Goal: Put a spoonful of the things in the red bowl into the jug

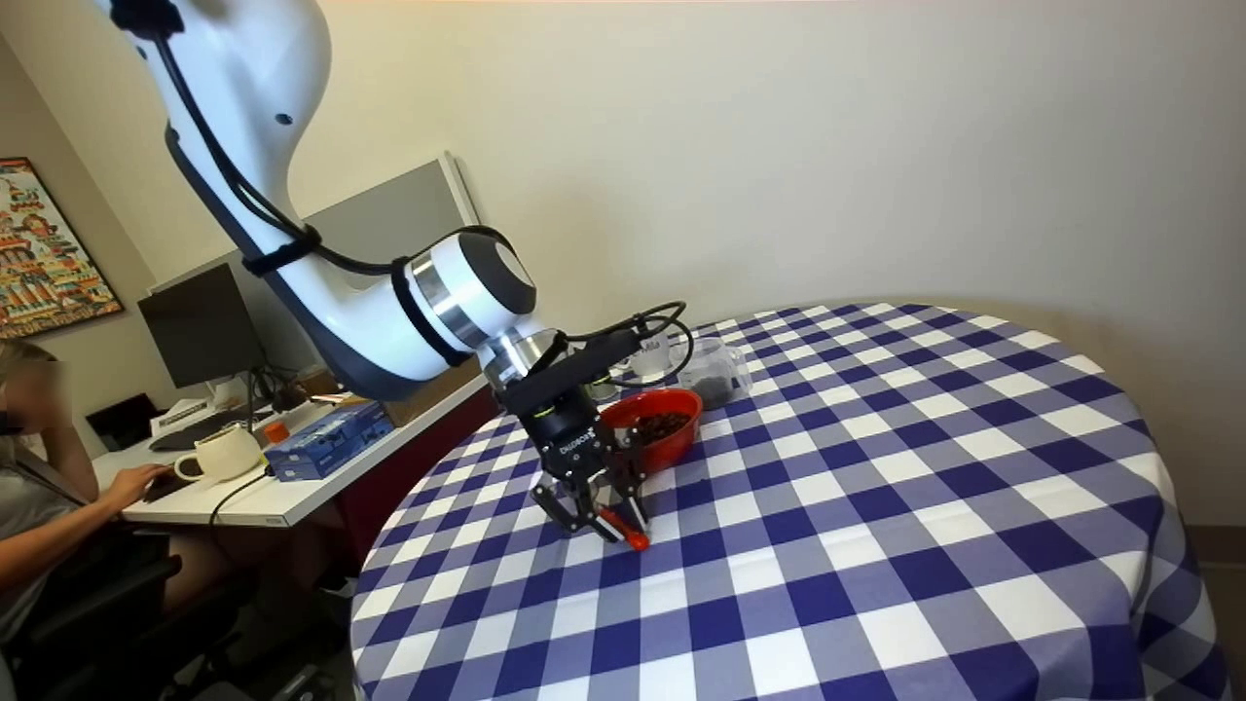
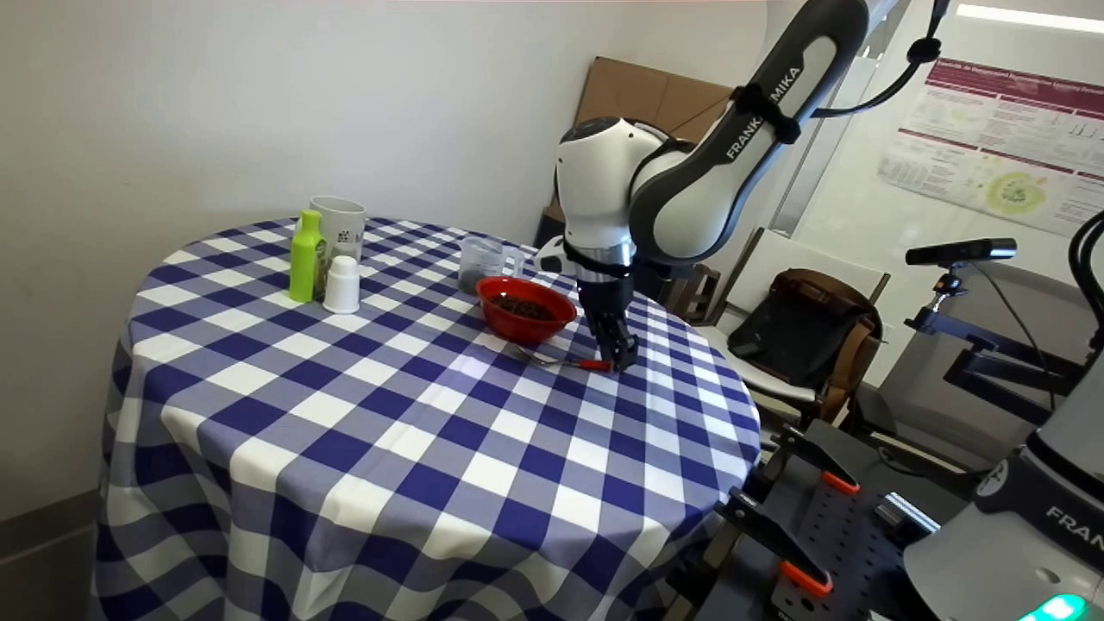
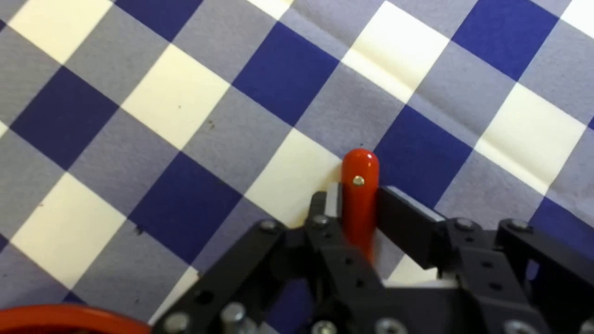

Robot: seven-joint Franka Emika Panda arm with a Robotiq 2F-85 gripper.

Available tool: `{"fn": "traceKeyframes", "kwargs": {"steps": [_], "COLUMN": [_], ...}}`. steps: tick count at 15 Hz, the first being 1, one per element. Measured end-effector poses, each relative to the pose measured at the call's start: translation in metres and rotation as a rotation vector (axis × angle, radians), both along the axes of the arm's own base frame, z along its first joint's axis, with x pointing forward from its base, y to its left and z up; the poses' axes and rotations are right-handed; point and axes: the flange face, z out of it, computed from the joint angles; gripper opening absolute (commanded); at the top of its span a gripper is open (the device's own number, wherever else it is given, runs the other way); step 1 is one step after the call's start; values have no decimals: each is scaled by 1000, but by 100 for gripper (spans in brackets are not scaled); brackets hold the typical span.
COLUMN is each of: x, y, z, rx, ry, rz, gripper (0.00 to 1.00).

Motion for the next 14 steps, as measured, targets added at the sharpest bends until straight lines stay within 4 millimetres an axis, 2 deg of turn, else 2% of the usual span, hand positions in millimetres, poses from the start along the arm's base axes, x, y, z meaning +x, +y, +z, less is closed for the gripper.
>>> {"fn": "traceKeyframes", "kwargs": {"steps": [8, 11, 14], "x": [-7, -8, -5], "y": [8, 13, 15], "z": [9, 23, 47], "rx": [11, 26, 43], "ry": [-6, -26, -59], "rz": [9, -9, -52], "gripper": [5, 5, 5]}}
